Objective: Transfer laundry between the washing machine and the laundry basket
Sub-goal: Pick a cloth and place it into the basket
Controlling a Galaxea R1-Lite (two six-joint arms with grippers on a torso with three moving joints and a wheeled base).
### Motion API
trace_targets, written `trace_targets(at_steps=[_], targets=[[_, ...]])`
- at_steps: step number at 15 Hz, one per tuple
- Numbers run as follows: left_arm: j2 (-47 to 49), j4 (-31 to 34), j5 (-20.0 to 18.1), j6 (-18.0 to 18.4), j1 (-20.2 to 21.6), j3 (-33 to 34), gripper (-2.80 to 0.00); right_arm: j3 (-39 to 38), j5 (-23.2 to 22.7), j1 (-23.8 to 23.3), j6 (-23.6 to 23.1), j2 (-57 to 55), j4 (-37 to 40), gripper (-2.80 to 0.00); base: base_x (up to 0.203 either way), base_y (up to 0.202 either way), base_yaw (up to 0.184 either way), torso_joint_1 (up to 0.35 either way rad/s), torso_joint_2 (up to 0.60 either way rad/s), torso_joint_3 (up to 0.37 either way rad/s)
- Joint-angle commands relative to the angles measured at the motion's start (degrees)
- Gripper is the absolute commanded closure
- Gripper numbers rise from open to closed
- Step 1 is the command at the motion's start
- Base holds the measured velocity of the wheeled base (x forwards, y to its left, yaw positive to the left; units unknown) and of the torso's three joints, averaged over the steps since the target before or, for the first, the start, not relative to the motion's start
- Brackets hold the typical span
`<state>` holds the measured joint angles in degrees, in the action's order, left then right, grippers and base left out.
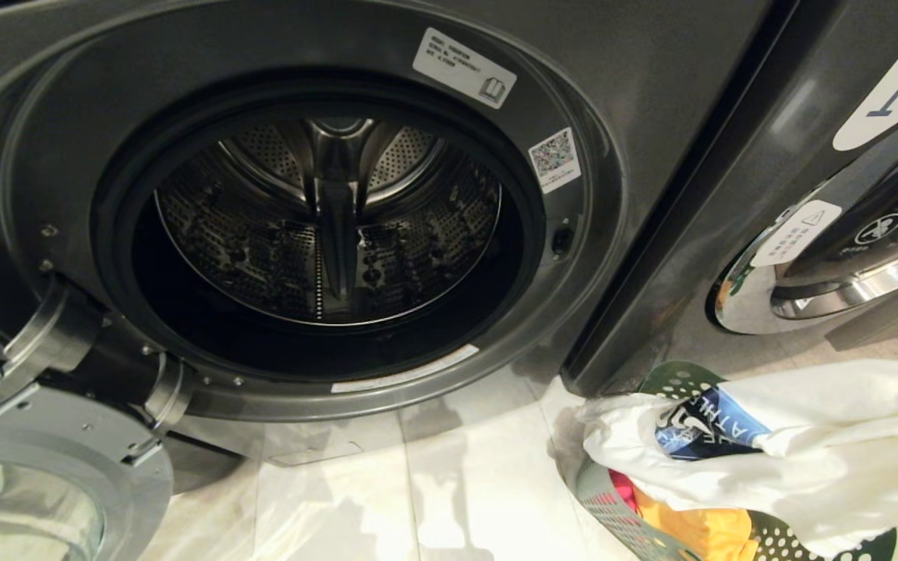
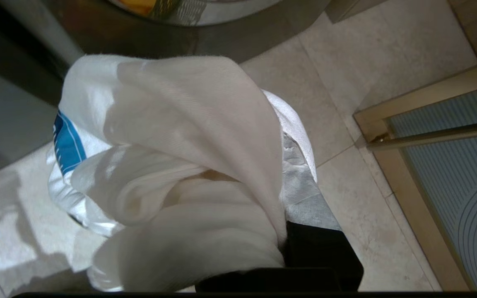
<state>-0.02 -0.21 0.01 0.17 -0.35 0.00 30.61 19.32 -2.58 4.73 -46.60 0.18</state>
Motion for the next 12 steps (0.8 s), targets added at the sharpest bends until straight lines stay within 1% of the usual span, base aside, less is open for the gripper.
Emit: trace_targets(at_steps=[1,4,7,9,10,12], targets=[[0.02,0.03,-0.01,0.0,0.0,0.09,0.0,4.12,0.4,-0.05,0.02,-0.3,-0.01,0.0,0.0,0.0,0.0,0.0,0.0,0.0],[0.02,-0.03,-0.01,0.0,0.0,0.09,0.0,7.89,0.45,-0.05,-0.04,-0.46,-0.42,0.0,0.0,0.0,0.0,0.0,0.0,0.0],[0.02,0.04,-0.01,0.0,0.0,0.09,0.0,12.27,0.45,-0.03,-0.35,-1.67,-3.31,0.0,0.0,0.0,0.0,0.0,0.0,0.0],[0.02,-0.01,-0.01,0.0,0.0,0.09,0.0,16.45,0.45,-0.03,-2.45,-2.12,-3.66,0.0,0.0,0.0,0.0,0.0,0.0,0.0],[0.02,0.04,-0.01,0.0,0.0,0.09,0.0,17.09,0.45,-0.05,-4.2,-2.17,-4.12,0.0,0.0,0.0,0.0,0.0,0.0,0.0],[0.02,0.04,-0.01,0.0,0.0,0.09,0.0,17.59,0.45,0.01,-5.95,-2.04,-5.27,0.0,0.0,0.0,0.0,0.0,0.0,0.0]])
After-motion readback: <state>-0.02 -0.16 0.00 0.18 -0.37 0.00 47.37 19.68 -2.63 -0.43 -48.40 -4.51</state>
